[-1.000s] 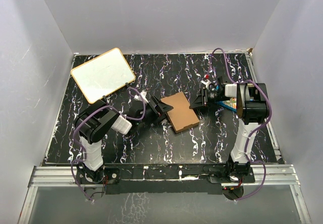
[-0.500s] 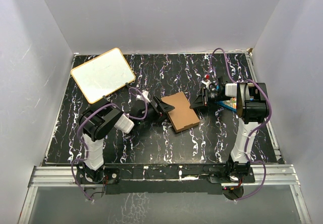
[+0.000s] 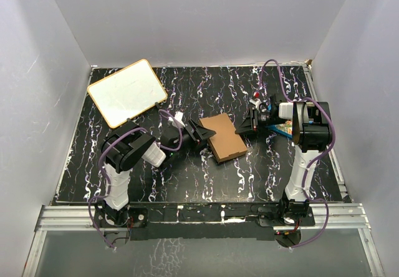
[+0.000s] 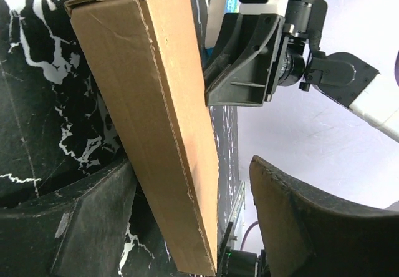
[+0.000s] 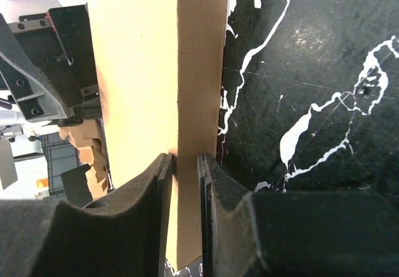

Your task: Fold the paper box

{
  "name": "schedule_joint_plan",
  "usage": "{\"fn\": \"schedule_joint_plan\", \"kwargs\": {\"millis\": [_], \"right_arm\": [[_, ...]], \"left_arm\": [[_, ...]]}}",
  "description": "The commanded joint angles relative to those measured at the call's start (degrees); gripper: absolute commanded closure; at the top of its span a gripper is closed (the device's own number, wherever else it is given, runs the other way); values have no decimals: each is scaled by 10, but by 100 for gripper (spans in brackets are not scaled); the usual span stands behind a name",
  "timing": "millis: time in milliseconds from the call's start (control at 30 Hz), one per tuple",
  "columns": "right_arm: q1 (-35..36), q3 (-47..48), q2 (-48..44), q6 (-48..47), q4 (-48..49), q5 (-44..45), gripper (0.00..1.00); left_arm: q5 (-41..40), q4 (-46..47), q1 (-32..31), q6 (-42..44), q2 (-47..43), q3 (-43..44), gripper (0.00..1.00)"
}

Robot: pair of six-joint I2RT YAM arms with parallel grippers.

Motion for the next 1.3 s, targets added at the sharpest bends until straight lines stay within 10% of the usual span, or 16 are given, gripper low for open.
{"fn": "schedule_joint_plan", "kwargs": {"millis": [0,433,767,1067,1267], "right_arm": [[-7,-4,31,-56,24,142,76],[-7,-4,10,-74,21,74,72],[-14,13,-81,-142,-29,5,44],[-41,-33,-177,-138,13,-30,41],[-44,-38,-177,-134,18,-33,41]], "left_arm": [[2,35,-6,12,-12,2,32],[-19,-135,-7,25,-27,42,70],[-31,-241,4,90,-160,8,96],[-20,-671,77,227,-403,26,100],[-162,-1059,104,382,-484,177,100]]}}
